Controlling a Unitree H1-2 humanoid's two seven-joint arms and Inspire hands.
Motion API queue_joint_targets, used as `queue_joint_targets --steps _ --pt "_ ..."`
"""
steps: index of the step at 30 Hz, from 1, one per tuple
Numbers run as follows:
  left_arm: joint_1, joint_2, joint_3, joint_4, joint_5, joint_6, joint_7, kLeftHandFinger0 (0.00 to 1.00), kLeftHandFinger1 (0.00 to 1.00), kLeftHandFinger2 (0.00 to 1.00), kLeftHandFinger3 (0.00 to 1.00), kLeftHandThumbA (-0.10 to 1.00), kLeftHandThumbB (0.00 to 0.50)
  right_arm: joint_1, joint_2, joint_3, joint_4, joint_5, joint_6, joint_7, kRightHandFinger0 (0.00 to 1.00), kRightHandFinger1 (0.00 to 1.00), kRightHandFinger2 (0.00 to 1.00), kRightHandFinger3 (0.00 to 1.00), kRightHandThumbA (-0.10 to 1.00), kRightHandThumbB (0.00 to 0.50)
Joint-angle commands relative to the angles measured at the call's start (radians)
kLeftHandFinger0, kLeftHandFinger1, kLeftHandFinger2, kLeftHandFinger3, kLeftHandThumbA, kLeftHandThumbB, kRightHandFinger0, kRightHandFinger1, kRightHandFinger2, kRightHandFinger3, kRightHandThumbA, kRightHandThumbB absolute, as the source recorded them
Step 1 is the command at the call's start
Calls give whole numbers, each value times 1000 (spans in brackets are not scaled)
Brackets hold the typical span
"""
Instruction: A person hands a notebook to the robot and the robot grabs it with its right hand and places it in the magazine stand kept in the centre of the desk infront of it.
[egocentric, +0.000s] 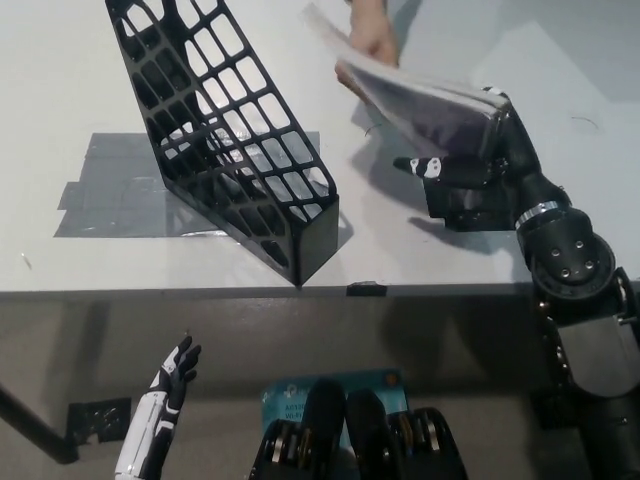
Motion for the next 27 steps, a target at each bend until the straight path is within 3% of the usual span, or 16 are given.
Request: queue_joint_targets --steps 1,4,8,10,12,14,15,17,18,20,21,27 --pt "-3 16 5 -29 -6 -37 18 1000 1000 1000 1000 1000 500 -39 42 -33 -80 99 68 31 0 140 379 334 1000 78" --pt "-4 19 2 -26 2 -37 25 1000 1000 1000 1000 1000 500 -35 64 -56 -118 93 86 -3 0 143 398 369 1000 88" --pt "-3 23 -1 -26 7 -37 27 1000 1000 1000 1000 1000 500 -28 97 -101 -151 135 77 -21 0 151 412 405 1000 54" --pt "-2 25 -1 -28 8 -37 23 1000 1000 1000 1000 1000 500 -20 113 -126 -167 159 58 -29 0 127 382 361 1000 54" --pt "-11 23 -1 -23 11 -37 28 1000 1000 1000 1000 1000 500 -26 119 -145 -182 168 59 -32 0 12 241 201 1000 61" --pt "-11 23 0 -22 -2 -37 14 1000 1000 1000 1000 1000 500 -28 138 -176 -218 210 87 -36 0 0 43 30 1000 69" --pt "-11 23 0 -21 -9 -37 9 1000 1000 1000 1000 1000 500 -29 144 -185 -232 221 101 -38 0 0 2 1 1000 67" --pt "-12 23 2 -20 -16 -37 2 1000 1000 1000 1000 1000 500 -39 171 -233 -272 298 142 -37 0 0 0 0 1000 63" --pt "-11 22 5 -21 -19 -37 0 1000 1000 1000 1000 1000 500 -47 187 -264 -292 353 164 -35 0 0 0 0 1000 98" --pt "-12 23 4 -22 -17 -37 2 1000 1000 1000 1000 1000 500 -55 196 -285 -308 367 188 -44 0 0 0 0 1000 102" --pt "-13 27 1 -23 -9 -37 5 1000 1000 1000 1000 1000 500 -71 209 -321 -315 413 200 -52 0 0 0 0 1000 75" --pt "-13 30 1 -25 -2 -37 10 1000 1000 1000 1000 1000 500 -104 233 -389 -359 456 233 -98 0 0 0 0 986 51"
